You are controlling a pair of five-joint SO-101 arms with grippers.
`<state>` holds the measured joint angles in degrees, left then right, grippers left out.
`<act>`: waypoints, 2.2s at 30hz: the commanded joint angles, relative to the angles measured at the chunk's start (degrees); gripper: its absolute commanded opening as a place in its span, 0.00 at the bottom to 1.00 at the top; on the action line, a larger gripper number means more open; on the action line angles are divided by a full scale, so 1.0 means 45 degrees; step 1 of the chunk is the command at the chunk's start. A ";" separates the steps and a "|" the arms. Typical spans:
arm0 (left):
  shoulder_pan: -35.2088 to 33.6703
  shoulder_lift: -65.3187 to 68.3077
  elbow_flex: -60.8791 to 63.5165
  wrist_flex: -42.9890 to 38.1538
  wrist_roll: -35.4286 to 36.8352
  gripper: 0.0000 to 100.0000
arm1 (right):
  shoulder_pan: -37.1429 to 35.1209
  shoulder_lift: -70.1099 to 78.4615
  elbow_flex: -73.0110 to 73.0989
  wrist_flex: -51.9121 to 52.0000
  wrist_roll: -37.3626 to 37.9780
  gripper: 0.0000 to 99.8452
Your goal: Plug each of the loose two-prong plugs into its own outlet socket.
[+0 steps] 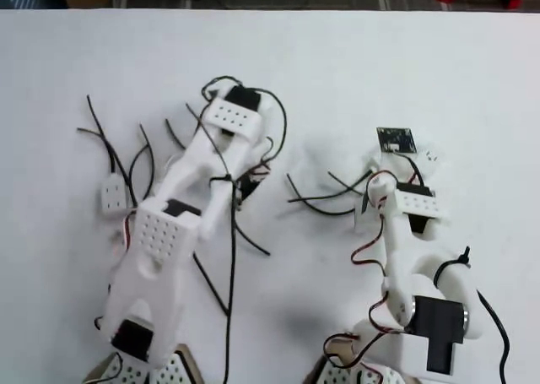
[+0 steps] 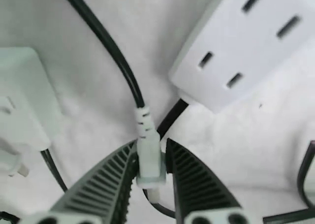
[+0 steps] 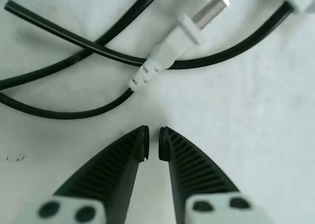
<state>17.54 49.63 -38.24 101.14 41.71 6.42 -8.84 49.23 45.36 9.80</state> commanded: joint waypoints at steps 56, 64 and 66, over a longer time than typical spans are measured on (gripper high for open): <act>0.0459 -0.4405 0.8596 -0.2716 -1.1057 0.11 | -0.0205 -0.0459 0.0039 -0.0049 0.0000 0.05; 0.0420 -0.4308 0.7619 -0.3184 -1.0295 0.11 | -0.0713 -0.0459 0.0039 0.0166 0.0703 0.05; 0.0420 -0.4288 0.7404 -0.3282 -0.9690 0.11 | -0.0713 -0.0479 0.0039 0.0166 0.0781 0.05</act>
<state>20.18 31.96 0.44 91.30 -5.41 4.40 -8.84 49.32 45.54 12.18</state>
